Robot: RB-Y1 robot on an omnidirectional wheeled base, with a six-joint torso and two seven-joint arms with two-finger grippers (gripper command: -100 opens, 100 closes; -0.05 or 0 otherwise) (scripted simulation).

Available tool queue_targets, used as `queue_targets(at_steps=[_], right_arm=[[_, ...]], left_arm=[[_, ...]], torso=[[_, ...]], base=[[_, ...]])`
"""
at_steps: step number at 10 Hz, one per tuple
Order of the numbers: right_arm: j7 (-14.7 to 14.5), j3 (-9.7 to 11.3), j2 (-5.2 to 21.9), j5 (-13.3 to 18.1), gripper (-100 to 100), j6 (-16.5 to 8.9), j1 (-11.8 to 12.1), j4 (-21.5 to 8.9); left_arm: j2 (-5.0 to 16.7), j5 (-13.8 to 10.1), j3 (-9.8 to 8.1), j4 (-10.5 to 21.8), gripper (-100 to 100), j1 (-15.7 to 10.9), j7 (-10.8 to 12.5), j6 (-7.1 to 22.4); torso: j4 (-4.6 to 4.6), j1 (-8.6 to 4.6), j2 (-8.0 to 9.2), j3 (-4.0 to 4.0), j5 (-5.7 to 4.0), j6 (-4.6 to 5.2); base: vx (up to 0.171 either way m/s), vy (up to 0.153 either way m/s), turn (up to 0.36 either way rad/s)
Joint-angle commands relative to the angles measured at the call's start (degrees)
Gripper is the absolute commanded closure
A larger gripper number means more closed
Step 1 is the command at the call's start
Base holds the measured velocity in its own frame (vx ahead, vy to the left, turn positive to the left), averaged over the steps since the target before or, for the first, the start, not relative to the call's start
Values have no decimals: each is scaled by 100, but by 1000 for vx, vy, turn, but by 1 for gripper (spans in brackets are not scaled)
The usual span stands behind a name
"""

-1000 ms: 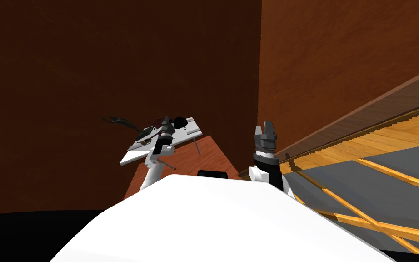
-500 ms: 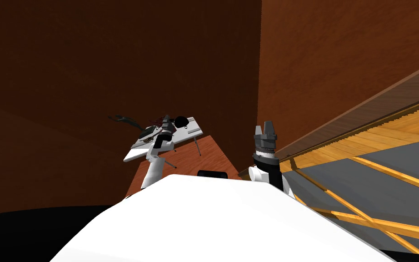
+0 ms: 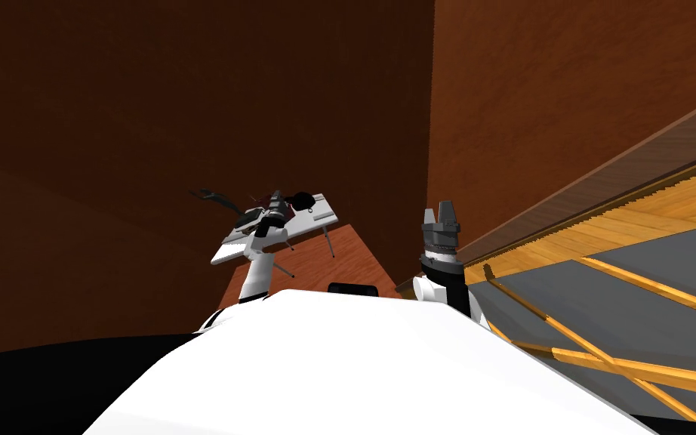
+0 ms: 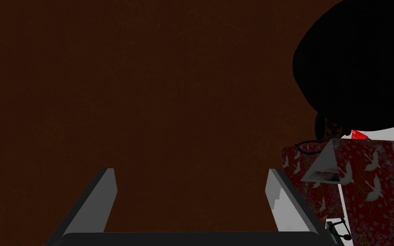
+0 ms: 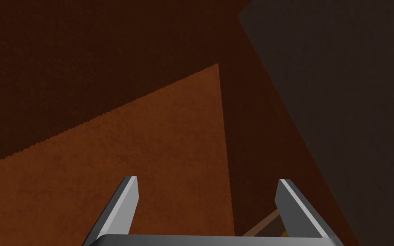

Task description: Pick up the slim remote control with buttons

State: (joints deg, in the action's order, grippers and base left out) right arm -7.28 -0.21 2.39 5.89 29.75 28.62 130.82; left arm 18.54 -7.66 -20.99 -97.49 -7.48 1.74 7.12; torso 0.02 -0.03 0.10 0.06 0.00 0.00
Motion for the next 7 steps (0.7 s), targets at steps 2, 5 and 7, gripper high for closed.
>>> queue_targets(at_steps=[2, 5, 7], right_arm=[[0, 0, 0, 0, 0, 0, 0, 0], [0, 0, 0, 0, 0, 0, 0, 0], [0, 0, 0, 0, 0, 0, 0, 0]], left_arm=[[37, -28, -60, 182, -100, -182, 26, 393], [95, -70, -159, 513, -100, -509, 63, 815], [146, -108, -244, 854, -100, -835, 104, 1185]], torso=[[0, -1, -1, 0, 0, 0], [-1, -1, -6, -3, 0, 0], [-2, -1, -9, -5, 0, 0]], base=[[-21, -5, 6], [-14, -3, 13], [-11, -2, 14]])
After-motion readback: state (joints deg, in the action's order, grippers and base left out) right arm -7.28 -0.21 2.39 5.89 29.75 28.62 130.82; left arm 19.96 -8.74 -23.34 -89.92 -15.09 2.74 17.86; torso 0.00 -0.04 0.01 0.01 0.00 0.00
